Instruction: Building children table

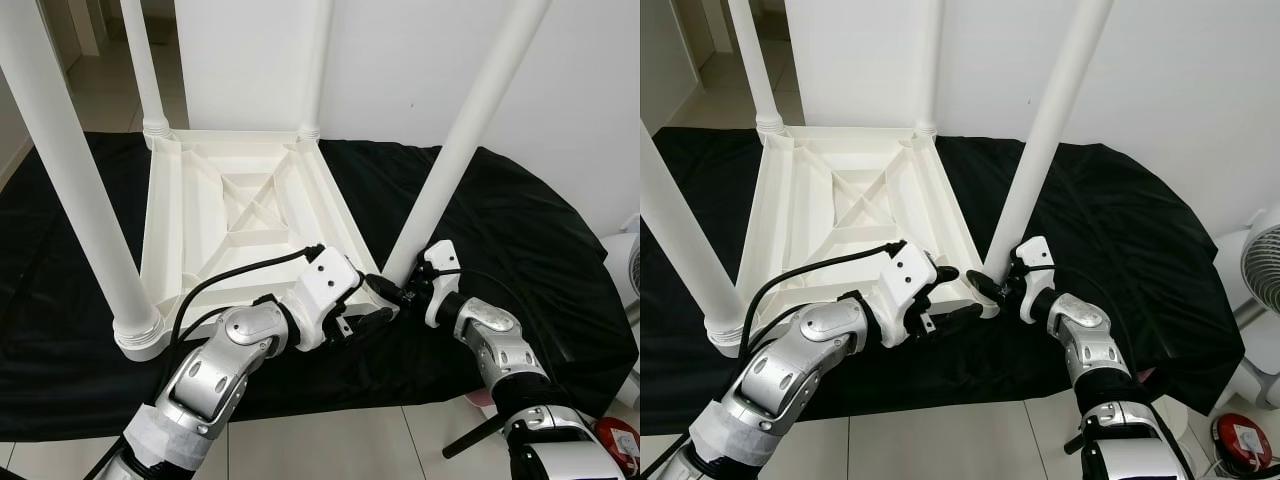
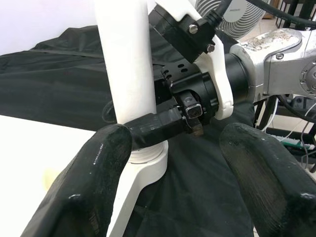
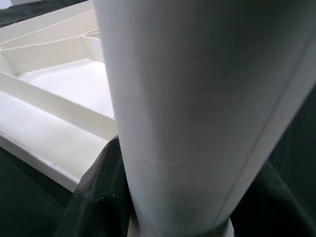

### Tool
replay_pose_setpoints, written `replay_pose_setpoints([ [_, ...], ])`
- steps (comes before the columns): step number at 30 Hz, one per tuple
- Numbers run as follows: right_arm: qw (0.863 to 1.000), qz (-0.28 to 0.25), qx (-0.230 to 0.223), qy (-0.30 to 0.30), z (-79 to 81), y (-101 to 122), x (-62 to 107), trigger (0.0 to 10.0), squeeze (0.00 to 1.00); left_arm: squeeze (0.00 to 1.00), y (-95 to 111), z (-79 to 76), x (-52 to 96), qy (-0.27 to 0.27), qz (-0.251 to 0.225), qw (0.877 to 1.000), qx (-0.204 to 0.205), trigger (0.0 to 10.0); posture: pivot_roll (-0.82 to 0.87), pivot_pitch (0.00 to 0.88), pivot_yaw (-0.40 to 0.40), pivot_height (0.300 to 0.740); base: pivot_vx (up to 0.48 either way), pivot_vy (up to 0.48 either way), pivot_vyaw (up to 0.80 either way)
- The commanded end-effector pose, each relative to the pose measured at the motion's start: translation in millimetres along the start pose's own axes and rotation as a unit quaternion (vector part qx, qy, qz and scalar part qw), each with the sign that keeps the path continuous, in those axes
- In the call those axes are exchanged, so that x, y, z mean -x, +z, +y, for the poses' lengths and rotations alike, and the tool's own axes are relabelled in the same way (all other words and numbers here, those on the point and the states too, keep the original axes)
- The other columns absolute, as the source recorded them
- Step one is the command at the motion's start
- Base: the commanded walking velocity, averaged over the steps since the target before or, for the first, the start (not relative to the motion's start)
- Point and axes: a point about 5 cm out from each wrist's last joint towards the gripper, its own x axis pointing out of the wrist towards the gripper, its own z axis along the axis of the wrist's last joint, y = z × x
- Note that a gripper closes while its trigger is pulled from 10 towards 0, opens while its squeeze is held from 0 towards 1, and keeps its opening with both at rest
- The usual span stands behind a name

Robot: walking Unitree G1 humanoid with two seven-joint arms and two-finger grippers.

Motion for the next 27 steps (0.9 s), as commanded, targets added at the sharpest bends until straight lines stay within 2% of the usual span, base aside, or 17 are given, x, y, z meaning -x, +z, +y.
replay_pose_setpoints([
  [1,0.999,0.029,-0.008,-0.021,0.6,-13.2,5.6,10.0,0.0,0.0,3.1,-2.2,-2.9,-0.011,-0.003,1.0,-0.003,10.0,-0.01,0.0,-0.092,0.74,0.0,0.0,0.0],
  [3,0.999,0.026,-0.01,-0.033,-0.2,-13.1,6.4,10.0,0.0,0.0,2.9,-2.6,-3.1,-0.012,-0.004,1.0,-0.002,10.0,-0.01,0.0,-0.092,0.74,0.0,0.0,0.0],
  [4,0.998,0.023,-0.01,-0.065,0.4,-13.5,5.7,10.0,0.0,0.0,2.7,-2.3,-3.1,-0.006,-0.005,1.0,-0.006,10.0,-0.02,0.0,-0.094,0.74,0.0,0.0,0.0],
  [5,0.998,0.023,-0.01,-0.065,0.4,-13.5,5.7,10.0,0.0,0.0,2.7,-2.3,-3.1,-0.006,-0.005,1.0,-0.006,10.0,-0.02,0.0,-0.094,0.74,0.0,0.0,0.0],
  [6,0.996,0.021,-0.012,-0.09,1.5,-13.8,5.4,10.0,0.0,0.0,2.4,-2.1,-3.0,-0.001,-0.005,1.0,-0.007,10.0,-0.02,0.0,-0.094,0.74,0.0,0.0,0.0],
  [10,0.994,0.019,-0.013,-0.105,2.4,-14.0,5.3,10.0,0.0,0.0,2.1,-1.9,-2.9,0.002,-0.006,1.0,-0.007,10.0,-0.02,0.0,-0.094,0.74,0.0,0.0,0.0],
  [12,0.982,-0.005,-0.048,-0.184,13.7,-13.5,5.1,10.0,0.0,0.0,3.0,0.4,-3.3,0.014,-0.01,1.0,-0.005,10.0,-0.02,0.0,-0.098,0.74,0.0,0.0,0.0],
  [14,0.982,-0.005,-0.048,-0.184,13.7,-13.5,5.1,10.0,0.0,0.0,3.0,0.4,-3.3,0.014,-0.01,1.0,-0.005,10.0,-0.02,0.0,-0.098,0.74,0.0,0.0,0.0],
  [15,0.971,-0.012,-0.056,-0.231,17.6,-12.9,6.4,10.0,0.0,0.0,3.8,2.2,-3.2,0.021,-0.014,1.0,-0.002,10.0,-0.02,0.0,-0.098,0.74,0.0,0.0,0.0],
  [16,0.971,-0.012,-0.056,-0.231,17.6,-12.9,6.4,10.0,0.0,0.0,3.8,2.2,-3.2,0.021,-0.014,1.0,-0.002,10.0,-0.02,0.0,-0.098,0.74,0.0,0.0,0.0],
  [17,0.944,-0.014,-0.058,-0.324,25.4,-11.6,8.4,10.0,0.0,0.0,4.1,7.3,-2.3,0.037,-0.015,0.999,-0.001,10.0,-0.02,0.0,-0.106,0.74,0.0,0.0,0.0],
  [18,0.944,-0.014,-0.058,-0.324,25.4,-11.6,8.4,10.0,0.0,0.0,4.1,7.3,-2.3,0.037,-0.015,0.999,-0.001,10.0,-0.02,0.0,-0.106,0.74,0.0,0.0,0.0],
  [19,0.926,-0.013,-0.054,-0.374,30.3,-10.4,10.2,10.0,0.0,0.0,4.6,10.3,-1.4,0.044,-0.015,0.999,-0.002,10.0,-0.02,0.0,-0.104,0.74,0.0,0.0,0.0],
  [21,0.926,-0.013,-0.054,-0.374,30.3,-10.4,10.2,10.0,0.0,0.0,4.6,10.3,-1.4,0.044,-0.015,0.999,-0.002,10.0,-0.02,0.0,-0.104,0.74,0.0,0.0,0.0],
  [23,0.903,-0.007,-0.062,-0.425,37.7,-12.1,12.6,10.0,0.0,0.0,4.7,12.8,-1.6,0.055,-0.017,0.998,-0.003,10.0,-0.02,0.0,-0.103,0.74,0.0,0.0,0.0],
  [25,0.898,-0.007,-0.072,-0.434,42.5,-13.2,12.5,10.0,0.0,0.0,4.3,13.0,-1.8,0.058,-0.017,0.998,-0.002,10.0,-0.02,0.0,-0.103,0.74,0.0,0.0,0.0],
  [27,0.9,-0.008,-0.083,-0.429,48.4,-13.3,11.3,10.0,0.0,0.0,4.4,12.4,-2.1,0.06,-0.018,0.998,-0.002,10.0,-0.02,0.0,-0.107,0.74,0.0,0.0,0.0],
])
